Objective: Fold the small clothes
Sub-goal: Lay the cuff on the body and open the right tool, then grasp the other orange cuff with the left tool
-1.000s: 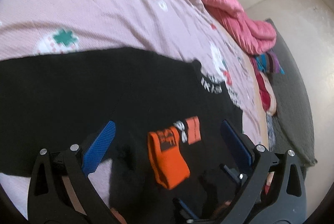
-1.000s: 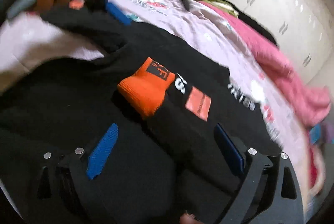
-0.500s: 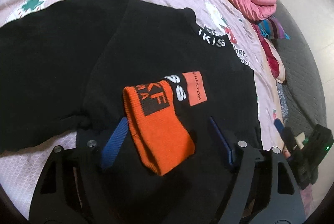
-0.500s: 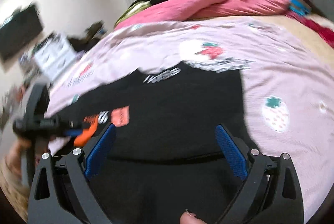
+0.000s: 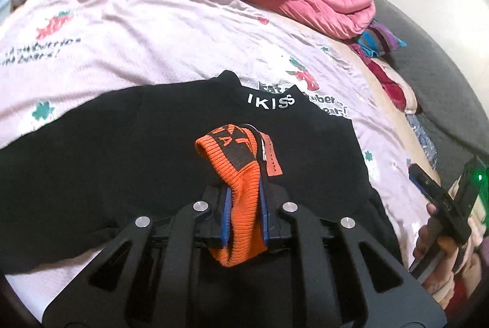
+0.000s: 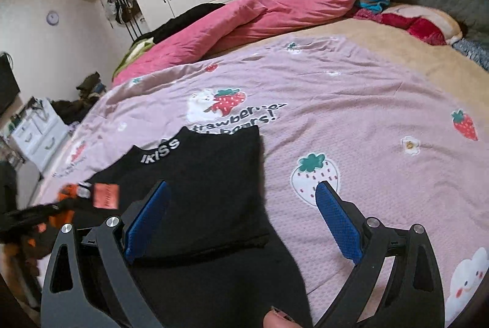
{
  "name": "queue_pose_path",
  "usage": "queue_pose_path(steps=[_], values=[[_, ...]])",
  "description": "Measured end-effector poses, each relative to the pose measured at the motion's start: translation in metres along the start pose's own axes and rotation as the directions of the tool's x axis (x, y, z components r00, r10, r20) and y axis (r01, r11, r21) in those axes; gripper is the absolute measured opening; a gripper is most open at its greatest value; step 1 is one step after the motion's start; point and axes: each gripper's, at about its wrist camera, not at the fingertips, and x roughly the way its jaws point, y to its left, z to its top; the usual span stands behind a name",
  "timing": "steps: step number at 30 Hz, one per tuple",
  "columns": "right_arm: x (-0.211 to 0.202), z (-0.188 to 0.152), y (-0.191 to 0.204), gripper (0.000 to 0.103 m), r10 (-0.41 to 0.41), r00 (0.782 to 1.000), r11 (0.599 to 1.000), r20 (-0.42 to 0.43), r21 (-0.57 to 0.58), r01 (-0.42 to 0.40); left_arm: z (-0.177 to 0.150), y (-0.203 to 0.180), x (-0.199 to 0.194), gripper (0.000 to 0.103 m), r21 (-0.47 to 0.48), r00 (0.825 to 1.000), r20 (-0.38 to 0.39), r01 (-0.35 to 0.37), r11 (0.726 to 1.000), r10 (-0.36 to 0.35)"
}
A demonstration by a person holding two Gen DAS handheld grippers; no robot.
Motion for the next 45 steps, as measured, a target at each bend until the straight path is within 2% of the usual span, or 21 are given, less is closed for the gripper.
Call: queue_pose_path(steps=[5, 10, 13, 15, 17, 20, 25, 28, 32, 34, 35, 37, 40, 45], values=[[0.028, -0.009, 0.017, 0.095, -0.072, 0.995, 0.994, -0.062, -0.084, 0.067, -0.011, 0.011, 0.019, 0.009, 0.010, 0.996, -0.066, -0.055, 0.998, 0.055], [0.061, -0.015, 0.024, 0.094, -0.169, 0.978, 0.977, -0.126, -0.150, 0.149, -0.017, 0.027, 0.032, 0.015, -0.001, 0.988, -0.117, -0.101, 0.995, 0.100], [0.079, -0.021, 0.019, 0.092, -0.331, 0.931, 0.930, -0.153, -0.221, 0.294, -0.019, 0.032, 0.034, 0.018, -0.016, 0.986, -0.133, -0.102, 0.995, 0.099], [0.086, -0.026, 0.007, 0.092, -0.371, 0.911, 0.921, -0.180, -0.201, 0.335, -0.020, 0.034, 0.033, 0.021, -0.018, 0.985, -0.138, -0.103, 0.994, 0.100], [0.085, -0.027, -0.004, 0.092, -0.339, 0.919, 0.938, -0.201, -0.142, 0.315, -0.020, 0.035, 0.030, 0.022, -0.012, 0.985, -0.138, -0.108, 0.994, 0.105], [0.077, -0.026, -0.004, 0.092, -0.328, 0.928, 0.942, -0.178, -0.130, 0.308, -0.022, 0.035, 0.024, 0.025, -0.004, 0.984, -0.133, -0.117, 0.993, 0.116], [0.043, -0.021, 0.024, 0.093, -0.199, 0.977, 0.971, -0.081, -0.151, 0.185, -0.027, 0.036, 0.009, 0.029, 0.002, 0.986, -0.116, -0.122, 0.992, 0.122], [0.029, -0.021, 0.044, 0.095, -0.143, 0.989, 0.972, -0.040, -0.193, 0.133, -0.030, 0.039, -0.005, 0.035, 0.001, 0.988, -0.096, -0.124, 0.992, 0.124], [0.022, -0.023, 0.070, 0.095, -0.068, 0.997, 0.973, -0.040, -0.225, 0.057, -0.031, 0.043, -0.023, 0.045, 0.005, 0.988, -0.053, -0.148, 0.989, 0.148], [0.018, -0.027, 0.085, 0.097, -0.045, 0.998, 0.966, -0.033, -0.257, 0.035, -0.033, 0.047, -0.035, 0.058, 0.007, 0.985, -0.028, -0.168, 0.986, 0.168], [0.017, -0.029, 0.091, 0.097, -0.038, 0.999, 0.963, -0.028, -0.270, 0.029, -0.034, 0.048, -0.038, 0.061, 0.007, 0.985, -0.021, -0.174, 0.985, 0.174], [0.015, -0.033, 0.103, 0.098, -0.018, 0.999, 0.955, -0.027, -0.295, 0.009, -0.034, 0.053, -0.048, 0.077, 0.002, 0.980, 0.002, -0.201, 0.980, 0.201], [0.014, -0.041, 0.121, 0.098, 0.019, 0.999, 0.949, -0.038, -0.314, -0.029, -0.035, 0.061, -0.059, 0.090, -0.013, 0.969, 0.035, -0.245, 0.969, 0.245], [0.011, -0.051, 0.143, 0.099, 0.058, 0.997, 0.941, -0.053, -0.330, -0.072, -0.040, 0.084, -0.076, 0.094, -0.077, 0.962, 0.058, -0.262, 0.962, 0.267]])
